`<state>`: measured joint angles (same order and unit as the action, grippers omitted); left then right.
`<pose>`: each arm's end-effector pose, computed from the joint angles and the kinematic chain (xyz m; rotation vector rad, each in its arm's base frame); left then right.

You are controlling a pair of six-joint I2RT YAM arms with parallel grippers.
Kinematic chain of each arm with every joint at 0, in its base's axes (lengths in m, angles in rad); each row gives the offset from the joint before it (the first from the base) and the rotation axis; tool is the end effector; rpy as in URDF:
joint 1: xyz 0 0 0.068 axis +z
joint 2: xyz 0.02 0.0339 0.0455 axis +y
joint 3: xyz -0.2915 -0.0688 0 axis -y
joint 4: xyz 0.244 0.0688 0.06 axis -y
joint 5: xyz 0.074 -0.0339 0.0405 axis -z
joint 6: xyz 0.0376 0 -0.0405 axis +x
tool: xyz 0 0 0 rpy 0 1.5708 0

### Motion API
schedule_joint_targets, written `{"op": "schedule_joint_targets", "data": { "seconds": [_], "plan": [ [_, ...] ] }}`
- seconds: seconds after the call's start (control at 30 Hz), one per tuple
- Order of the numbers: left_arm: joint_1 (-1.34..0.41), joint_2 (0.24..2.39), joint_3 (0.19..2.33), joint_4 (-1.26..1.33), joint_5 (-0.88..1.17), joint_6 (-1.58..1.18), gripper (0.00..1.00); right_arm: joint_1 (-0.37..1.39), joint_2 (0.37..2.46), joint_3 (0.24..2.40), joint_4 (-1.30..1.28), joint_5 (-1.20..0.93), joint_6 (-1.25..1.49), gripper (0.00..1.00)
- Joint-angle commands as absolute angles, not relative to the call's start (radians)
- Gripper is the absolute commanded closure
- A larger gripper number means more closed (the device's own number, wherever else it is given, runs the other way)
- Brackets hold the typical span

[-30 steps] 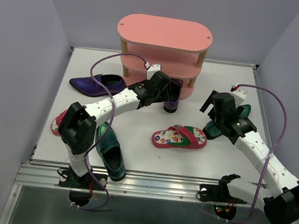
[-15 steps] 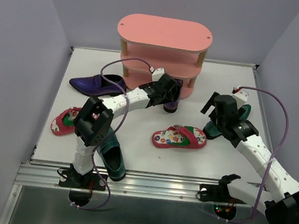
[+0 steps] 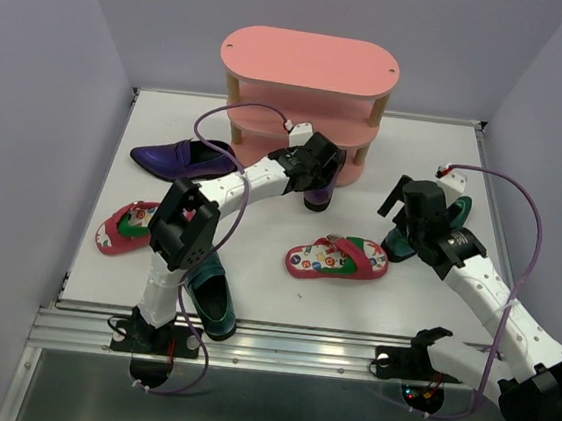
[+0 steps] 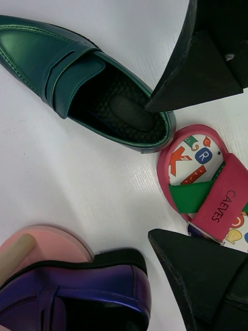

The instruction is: Place and organize the shoes onto the shoe shelf

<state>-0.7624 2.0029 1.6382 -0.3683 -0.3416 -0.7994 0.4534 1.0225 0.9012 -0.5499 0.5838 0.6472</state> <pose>0.3506 -0.3174 0.2740 -0.2176 2.2801 -0.4360 0.1889 0.0690 0.3268 0.5051 2.0552 -0.0076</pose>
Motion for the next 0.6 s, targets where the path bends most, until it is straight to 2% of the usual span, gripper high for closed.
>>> {"op": "schedule_joint_targets", "data": {
  "seconds": [0.0,0.17,0.57],
  "plan": [
    [-0.762,1.983,1.752,-0.374,-0.405,-0.81,1.0,0.459,1.023,0.927,-0.531,0.591,0.647,0.0],
    [-0.759,2.016,1.85,-0.428,-0.434,-0.816,1.0,0.459,1.012,0.922,-0.532,0.6,0.643,0.0],
    [-0.75,2.022,1.879,-0.413,-0.448,-0.891,1.0,0.459,1.003,0.913,-0.538,0.604,0.64,0.0]
  ]
}}
